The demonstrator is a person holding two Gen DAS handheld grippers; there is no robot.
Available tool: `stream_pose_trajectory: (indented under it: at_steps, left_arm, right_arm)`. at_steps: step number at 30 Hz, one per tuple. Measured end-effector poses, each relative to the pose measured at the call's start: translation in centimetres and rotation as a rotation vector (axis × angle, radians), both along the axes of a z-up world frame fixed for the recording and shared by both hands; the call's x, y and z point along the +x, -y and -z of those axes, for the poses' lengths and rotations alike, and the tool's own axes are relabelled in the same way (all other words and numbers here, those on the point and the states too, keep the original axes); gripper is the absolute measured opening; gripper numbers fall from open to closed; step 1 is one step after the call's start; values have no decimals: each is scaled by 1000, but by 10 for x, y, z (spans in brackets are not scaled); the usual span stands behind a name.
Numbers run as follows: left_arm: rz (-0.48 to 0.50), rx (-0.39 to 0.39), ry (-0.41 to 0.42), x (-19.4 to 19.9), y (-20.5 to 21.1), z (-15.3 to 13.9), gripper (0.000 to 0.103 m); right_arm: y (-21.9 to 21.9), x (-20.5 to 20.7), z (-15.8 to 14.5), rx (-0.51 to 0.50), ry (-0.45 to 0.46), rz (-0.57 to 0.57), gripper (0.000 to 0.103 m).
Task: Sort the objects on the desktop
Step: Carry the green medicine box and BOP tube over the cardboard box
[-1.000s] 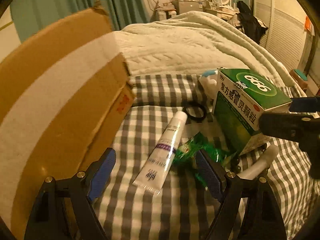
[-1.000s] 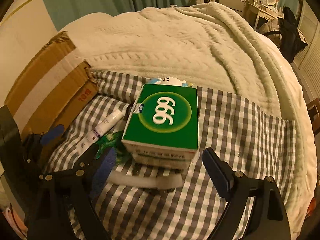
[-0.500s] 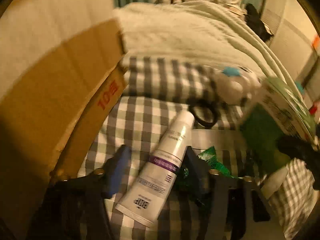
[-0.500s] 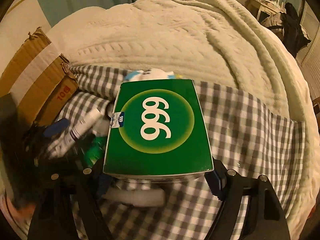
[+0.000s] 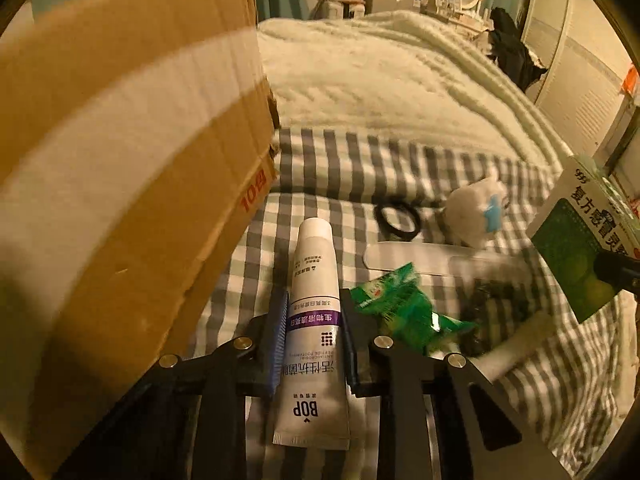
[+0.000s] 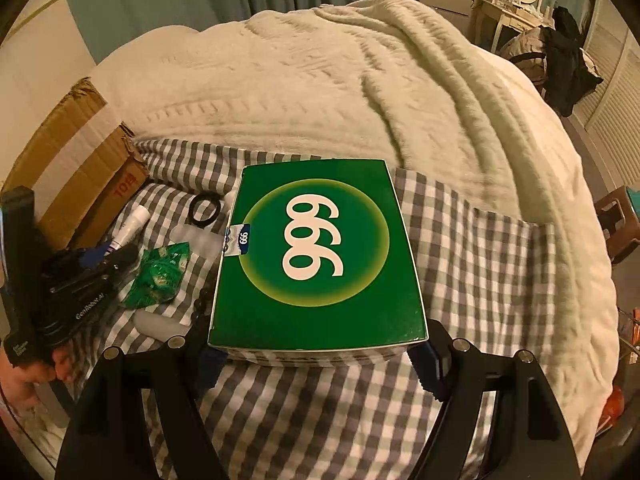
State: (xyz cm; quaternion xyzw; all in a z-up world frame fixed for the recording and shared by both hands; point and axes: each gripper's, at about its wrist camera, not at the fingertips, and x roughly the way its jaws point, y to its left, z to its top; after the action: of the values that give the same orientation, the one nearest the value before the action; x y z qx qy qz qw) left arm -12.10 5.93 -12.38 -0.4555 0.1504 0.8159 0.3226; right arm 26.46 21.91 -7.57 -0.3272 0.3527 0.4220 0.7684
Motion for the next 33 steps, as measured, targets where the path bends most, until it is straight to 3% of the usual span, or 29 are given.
stream_pose_trajectory:
  at_steps: [19,23,26,33]
  left_arm:
    - [-10,106,-81,60,68,-89,24]
    - [1,145,-65,65,88,-137,24]
    - [5,163,-124,59,103,-186,24]
    - [-76,230,-175,21,132,-283,24]
  right_arm:
    - [52,-77,-73,119,54,-38,76]
    - [60,-109,-98,148,29,-59,76]
    - [59,-135,-127,184,66,-87,76]
    - [36,-201,-203,292,78,-161,76]
